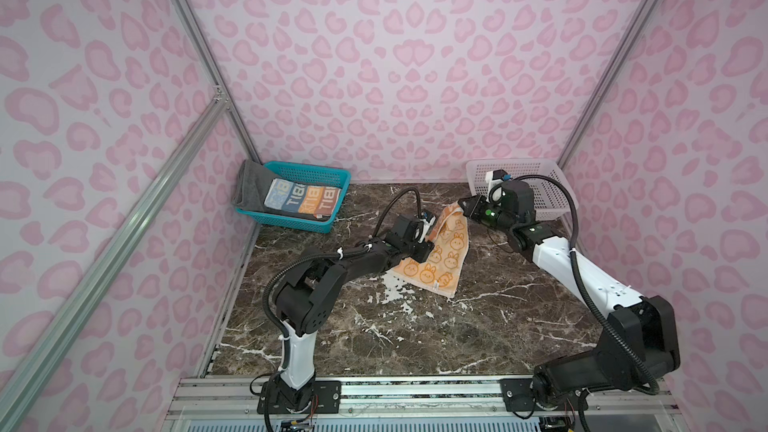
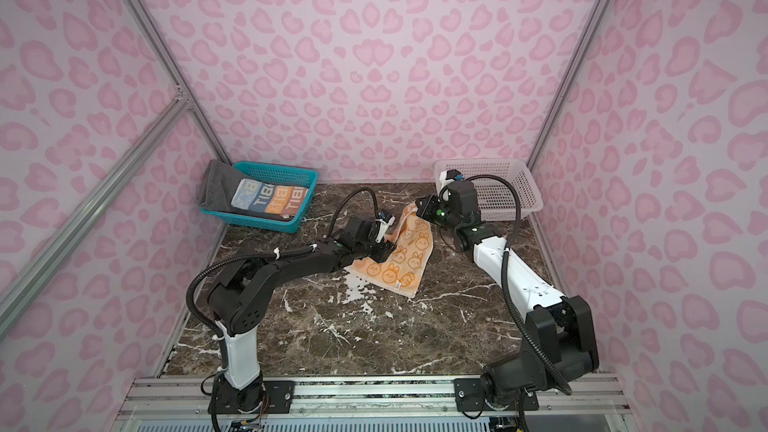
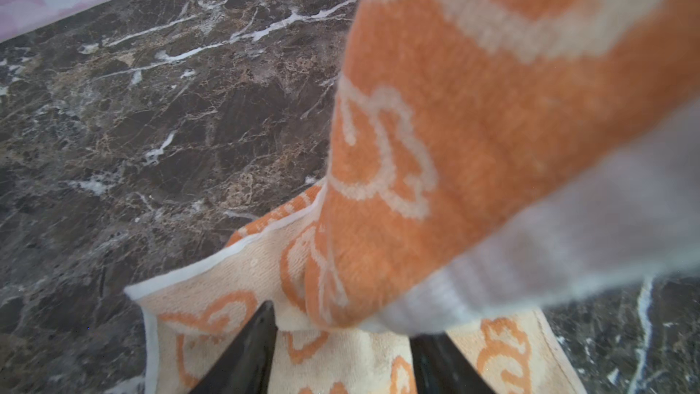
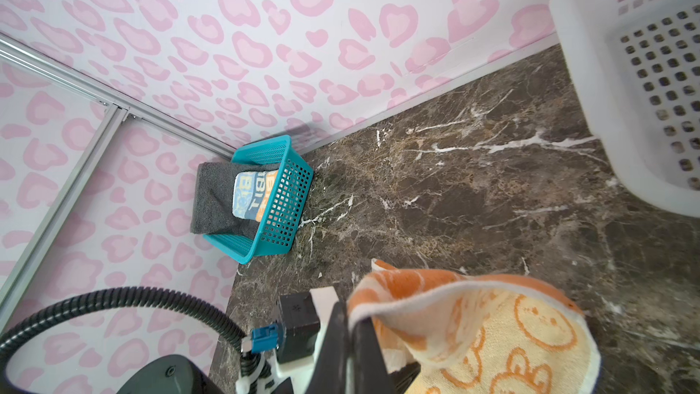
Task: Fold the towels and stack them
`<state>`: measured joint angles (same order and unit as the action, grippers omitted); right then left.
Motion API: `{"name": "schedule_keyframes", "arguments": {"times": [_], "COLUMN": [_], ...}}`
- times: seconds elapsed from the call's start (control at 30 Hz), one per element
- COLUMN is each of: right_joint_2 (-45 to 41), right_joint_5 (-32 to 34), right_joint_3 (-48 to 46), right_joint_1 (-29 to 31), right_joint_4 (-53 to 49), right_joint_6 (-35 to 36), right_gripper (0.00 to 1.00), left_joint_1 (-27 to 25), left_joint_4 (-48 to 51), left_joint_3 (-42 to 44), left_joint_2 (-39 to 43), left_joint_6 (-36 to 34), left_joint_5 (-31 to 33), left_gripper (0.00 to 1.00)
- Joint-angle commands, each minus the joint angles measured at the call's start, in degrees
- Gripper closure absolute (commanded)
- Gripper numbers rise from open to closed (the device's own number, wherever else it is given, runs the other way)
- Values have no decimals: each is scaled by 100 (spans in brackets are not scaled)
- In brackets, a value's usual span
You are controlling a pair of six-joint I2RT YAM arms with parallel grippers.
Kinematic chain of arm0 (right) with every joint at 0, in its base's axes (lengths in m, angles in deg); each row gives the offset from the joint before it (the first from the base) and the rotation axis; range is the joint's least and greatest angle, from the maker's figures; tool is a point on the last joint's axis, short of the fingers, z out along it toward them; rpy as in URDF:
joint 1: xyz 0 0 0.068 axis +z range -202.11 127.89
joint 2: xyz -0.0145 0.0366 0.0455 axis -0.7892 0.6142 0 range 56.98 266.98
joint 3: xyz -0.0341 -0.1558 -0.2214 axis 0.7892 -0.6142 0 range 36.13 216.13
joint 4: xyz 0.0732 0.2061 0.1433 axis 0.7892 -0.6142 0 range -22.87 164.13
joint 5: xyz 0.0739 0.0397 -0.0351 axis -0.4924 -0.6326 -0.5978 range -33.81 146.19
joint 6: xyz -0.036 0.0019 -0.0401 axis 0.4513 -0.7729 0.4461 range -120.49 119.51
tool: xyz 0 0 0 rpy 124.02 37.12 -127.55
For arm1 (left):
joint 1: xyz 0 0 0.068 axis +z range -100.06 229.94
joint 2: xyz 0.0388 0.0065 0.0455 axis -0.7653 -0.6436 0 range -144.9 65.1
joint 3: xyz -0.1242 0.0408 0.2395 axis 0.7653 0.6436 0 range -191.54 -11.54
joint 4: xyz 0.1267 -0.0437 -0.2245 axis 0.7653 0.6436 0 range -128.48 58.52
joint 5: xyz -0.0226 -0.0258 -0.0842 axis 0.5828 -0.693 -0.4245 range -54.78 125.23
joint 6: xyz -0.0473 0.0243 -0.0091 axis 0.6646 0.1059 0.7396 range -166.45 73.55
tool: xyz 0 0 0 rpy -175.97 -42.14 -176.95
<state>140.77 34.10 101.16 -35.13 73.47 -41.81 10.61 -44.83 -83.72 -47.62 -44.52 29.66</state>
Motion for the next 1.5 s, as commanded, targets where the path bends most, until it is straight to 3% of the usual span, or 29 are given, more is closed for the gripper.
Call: {"name": "schedule_keyframes", "arguments": {"times": [0.0,0.27,0.6,0.83,1.03,1.47], "right_joint_2": [-19,-96,-117,-112,19,377], "right_joint_5": [-79,-153,-243,-287,-249,-861], "right_joint_3": [-42,-162,-159,-112,223,1566], "right_joint_1": [-54,-166,-230,-278,-316,-326], "right_joint_4": [145,208,163,-82,-836,-2409], "right_joint_6": [36,23,67,248,803,2205], "right_gripper": [100,100,100,100,100,100], "left_joint_1": [-7,-1,78,331,659,1085], "left_joint_4": [-167,-95,230,326,705,2526], "left_joint_3": [-228,-454,-841,-665,-567,-1026], "left_joint_2": [-184,-471,-709,-318,322,2349], "left_joint_6": [-67,59,236,412,321,-1445], "left_joint_5": [70,-63,183,68,-153,426], "left_gripper": [47,52,96,96,96,96]}}
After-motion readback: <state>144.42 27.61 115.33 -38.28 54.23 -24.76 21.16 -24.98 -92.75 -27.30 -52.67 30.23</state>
